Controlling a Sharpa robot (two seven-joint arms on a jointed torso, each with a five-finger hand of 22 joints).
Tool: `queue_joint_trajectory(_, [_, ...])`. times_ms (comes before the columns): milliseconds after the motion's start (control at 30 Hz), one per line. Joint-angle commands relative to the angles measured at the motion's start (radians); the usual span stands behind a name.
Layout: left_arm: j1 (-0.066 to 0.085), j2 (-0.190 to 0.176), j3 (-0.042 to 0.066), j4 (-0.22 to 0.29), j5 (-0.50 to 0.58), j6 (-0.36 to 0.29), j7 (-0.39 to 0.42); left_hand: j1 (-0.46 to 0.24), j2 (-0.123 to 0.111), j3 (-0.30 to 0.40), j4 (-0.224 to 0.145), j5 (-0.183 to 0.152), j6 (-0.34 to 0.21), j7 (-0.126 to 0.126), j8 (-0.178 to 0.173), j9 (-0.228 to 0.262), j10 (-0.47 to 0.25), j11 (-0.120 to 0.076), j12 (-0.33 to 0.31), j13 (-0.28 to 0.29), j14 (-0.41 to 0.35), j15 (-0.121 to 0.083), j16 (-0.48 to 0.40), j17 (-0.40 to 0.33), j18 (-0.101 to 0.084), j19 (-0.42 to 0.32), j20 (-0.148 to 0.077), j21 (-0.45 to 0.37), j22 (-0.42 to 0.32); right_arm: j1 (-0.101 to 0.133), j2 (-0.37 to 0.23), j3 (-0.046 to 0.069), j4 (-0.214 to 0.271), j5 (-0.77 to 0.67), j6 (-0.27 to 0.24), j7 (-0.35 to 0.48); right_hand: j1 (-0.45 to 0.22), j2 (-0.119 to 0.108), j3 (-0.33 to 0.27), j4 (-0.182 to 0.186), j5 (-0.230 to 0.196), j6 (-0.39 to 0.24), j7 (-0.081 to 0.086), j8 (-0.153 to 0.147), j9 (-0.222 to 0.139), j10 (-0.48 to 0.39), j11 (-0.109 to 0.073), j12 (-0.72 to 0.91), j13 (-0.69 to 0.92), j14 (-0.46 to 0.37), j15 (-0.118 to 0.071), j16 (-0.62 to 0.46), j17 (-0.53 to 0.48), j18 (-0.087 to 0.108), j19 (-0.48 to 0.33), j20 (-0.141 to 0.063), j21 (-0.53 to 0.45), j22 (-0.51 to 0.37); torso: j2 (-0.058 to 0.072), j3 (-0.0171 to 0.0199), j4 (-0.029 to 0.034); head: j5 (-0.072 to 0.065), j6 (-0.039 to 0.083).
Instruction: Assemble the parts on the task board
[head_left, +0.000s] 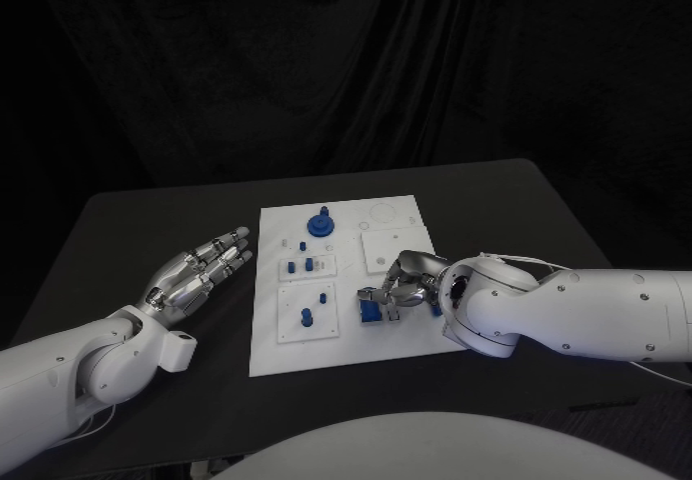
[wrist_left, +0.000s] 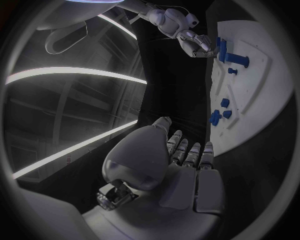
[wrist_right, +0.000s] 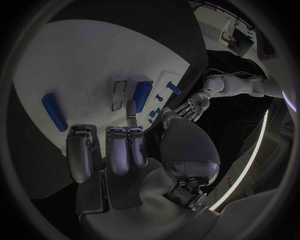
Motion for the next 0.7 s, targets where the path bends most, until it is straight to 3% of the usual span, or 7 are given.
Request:
queue_joint_trajectory(33, [-0.002, 0.002, 0.001, 0.001, 0.006, 0.013, 0.094, -0.007, 0.000, 0.006, -0.001, 0.001, 0.007, 0.001, 0.005, 0.001, 0.001, 0.003, 0.004, 0.001, 0.000, 0.006, -0.004, -0.002, -0.014, 0.002, 0.008, 0.001, 0.001, -0.003, -0.008, 0.000, 0.008, -0.044, -0.056, 0.032, -0.010, 0.006, -0.009, -0.001, -0.009, -0.002, -0.001, -0.005, -0.001, 0.106, 0.005, 0.003, 0.263, 0.107, 0.007, 0.003, 0.263, 0.003, 0.081, 0.007, -0.001, 0.249, 0.000, 0.0005, 0.0001, 0.001, 0.000])
queue_joint_trajectory(267, [-0.002, 0.002, 0.001, 0.000, 0.006, 0.013, 0.093, -0.007, 0.000, 0.006, -0.001, 0.001, 0.007, 0.001, 0.005, 0.001, 0.001, 0.003, 0.004, 0.001, 0.000, 0.006, -0.004, -0.002, -0.014, 0.002, 0.008, 0.001, 0.001, -0.003, -0.028, 0.000, 0.019, -0.069, -0.048, 0.086, 0.143, 0.006, -0.009, -0.037, 0.092, -0.006, -0.003, 0.006, 0.002, 0.106, 0.003, 0.003, 0.263, 0.107, 0.005, 0.003, 0.263, 0.002, 0.083, 0.004, 0.002, 0.250, 0.000, 0.0006, 0.0001, 0.004, 0.000])
queue_joint_trajectory(433, [-0.002, 0.002, 0.001, 0.000, 0.006, 0.015, 0.093, -0.008, 0.000, 0.007, -0.001, 0.001, 0.008, 0.003, 0.005, 0.001, 0.001, 0.003, 0.005, 0.001, 0.000, 0.007, -0.003, -0.001, -0.015, 0.002, 0.008, 0.001, 0.001, -0.005, -0.034, 0.000, 0.023, -0.088, -0.018, 0.099, 0.200, -0.001, -0.021, -0.048, 0.078, -0.010, -0.006, 0.034, 0.020, 0.106, 0.001, 0.003, 0.263, 0.107, 0.003, 0.003, 0.263, 0.002, 0.083, 0.003, 0.003, 0.251, 0.000, 0.0008, -0.0004, 0.007, 0.000])
queue_joint_trajectory(467, [-0.003, 0.002, 0.001, 0.000, 0.006, 0.015, 0.092, -0.008, 0.000, 0.007, -0.001, 0.001, 0.008, 0.003, 0.005, 0.001, 0.001, 0.003, 0.005, 0.001, 0.000, 0.007, -0.003, -0.001, -0.015, 0.002, 0.008, 0.001, 0.001, -0.005, -0.037, 0.000, 0.023, -0.096, -0.017, 0.099, 0.225, -0.007, -0.038, -0.050, 0.022, -0.013, -0.010, 0.073, 0.049, 0.106, -0.003, 0.003, 0.263, 0.107, 0.001, 0.003, 0.263, 0.002, 0.084, 0.002, 0.003, 0.251, 0.000, 0.0007, -0.0004, 0.007, 0.000])
queue_joint_trajectory(600, [-0.003, 0.001, 0.001, 0.000, 0.006, 0.015, 0.091, -0.008, 0.000, 0.007, -0.001, 0.001, 0.008, 0.003, 0.005, 0.001, 0.001, 0.003, 0.005, 0.001, 0.000, 0.007, -0.003, -0.001, -0.015, 0.002, 0.008, 0.001, 0.001, -0.008, -0.058, 0.000, 0.028, -0.147, -0.021, 0.087, 0.261, -0.003, -0.066, -0.043, -0.006, -0.054, -0.014, 0.138, 0.103, 0.106, -0.006, 0.003, 0.263, 0.107, -0.003, 0.003, 0.263, 0.002, 0.084, -0.002, 0.003, 0.251, -0.001, 0.0008, 0.0002, 0.011, 0.000])
queue_joint_trajectory(633, [-0.003, 0.001, 0.001, 0.001, 0.006, 0.015, 0.091, -0.008, 0.000, 0.007, -0.001, 0.001, 0.008, 0.003, 0.005, 0.001, 0.001, 0.003, 0.005, 0.001, 0.000, 0.007, -0.003, -0.001, -0.015, 0.002, 0.008, 0.001, 0.001, -0.008, -0.069, 0.000, 0.033, -0.164, -0.022, 0.079, 0.266, -0.001, -0.068, -0.043, -0.002, -0.058, -0.014, 0.144, 0.108, 0.106, -0.006, 0.003, 0.263, 0.107, -0.003, 0.003, 0.263, 0.001, 0.084, -0.002, 0.004, 0.251, -0.001, 0.0008, 0.0000, 0.012, 0.000])
queue_joint_trajectory(700, [-0.003, -0.001, 0.001, 0.002, 0.006, 0.013, 0.089, -0.008, 0.000, 0.007, -0.001, 0.001, 0.008, 0.003, 0.005, 0.001, 0.001, 0.003, 0.005, 0.001, 0.000, 0.007, -0.003, -0.001, -0.015, 0.002, 0.008, 0.001, 0.001, -0.008, -0.091, 0.000, 0.044, -0.201, -0.024, 0.059, 0.255, 0.017, -0.080, -0.014, 0.090, -0.068, -0.016, 0.167, 0.121, 0.106, -0.008, 0.003, 0.263, 0.107, -0.004, 0.003, 0.263, 0.001, 0.085, -0.004, 0.006, 0.252, -0.001, 0.0005, -0.0003, 0.016, 0.000])
